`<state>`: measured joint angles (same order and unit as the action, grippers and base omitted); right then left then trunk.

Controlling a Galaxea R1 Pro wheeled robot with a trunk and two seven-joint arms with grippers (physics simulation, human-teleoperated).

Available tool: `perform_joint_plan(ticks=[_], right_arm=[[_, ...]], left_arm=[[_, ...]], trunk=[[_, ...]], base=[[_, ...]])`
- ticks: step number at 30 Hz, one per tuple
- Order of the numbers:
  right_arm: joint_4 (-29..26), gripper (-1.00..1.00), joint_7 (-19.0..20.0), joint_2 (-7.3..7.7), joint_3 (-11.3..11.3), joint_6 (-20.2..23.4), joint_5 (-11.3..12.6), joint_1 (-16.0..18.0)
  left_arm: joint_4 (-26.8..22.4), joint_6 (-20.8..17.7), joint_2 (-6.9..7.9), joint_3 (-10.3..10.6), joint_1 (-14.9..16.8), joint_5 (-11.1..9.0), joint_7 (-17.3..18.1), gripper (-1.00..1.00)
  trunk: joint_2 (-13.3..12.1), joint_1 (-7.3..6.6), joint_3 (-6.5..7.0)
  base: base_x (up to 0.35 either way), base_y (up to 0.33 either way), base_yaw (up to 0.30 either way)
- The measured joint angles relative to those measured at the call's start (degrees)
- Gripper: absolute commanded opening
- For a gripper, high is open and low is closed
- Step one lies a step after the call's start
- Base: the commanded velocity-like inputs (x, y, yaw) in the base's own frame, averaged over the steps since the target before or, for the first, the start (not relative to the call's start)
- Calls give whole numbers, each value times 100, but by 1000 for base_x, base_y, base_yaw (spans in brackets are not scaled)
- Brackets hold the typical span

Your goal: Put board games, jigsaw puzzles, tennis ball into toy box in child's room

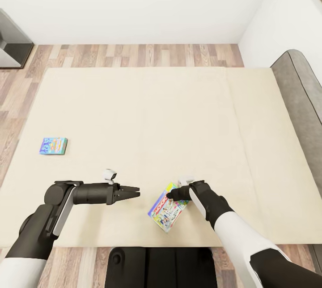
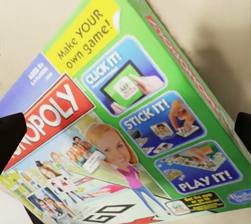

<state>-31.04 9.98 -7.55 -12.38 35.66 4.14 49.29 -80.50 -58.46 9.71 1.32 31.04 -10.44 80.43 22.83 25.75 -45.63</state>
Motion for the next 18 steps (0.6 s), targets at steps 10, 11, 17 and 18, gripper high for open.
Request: perform_joint_plan(ticks=[10,11,17,18], right_arm=[[-1,100,-8,-4,0,0,-1,0],[-1,100,-8,-4,0,1,-1,0],[0,100,-9,-4,0,1,-6,0],[0,100,-9,-4,0,1,-6,0]], left_arm=[[0,0,0,0,3,0,3,100],[0,0,2,0,3,0,4,100],[0,0,7,0,0,0,4,100],[0,0,8,0,0,0,5,100]], trunk=[[0,0,0],[0,0,0],[0,0,0],[0,0,0]], base=[[0,54,0],[0,5,0],[0,1,0],[0,6,0]])
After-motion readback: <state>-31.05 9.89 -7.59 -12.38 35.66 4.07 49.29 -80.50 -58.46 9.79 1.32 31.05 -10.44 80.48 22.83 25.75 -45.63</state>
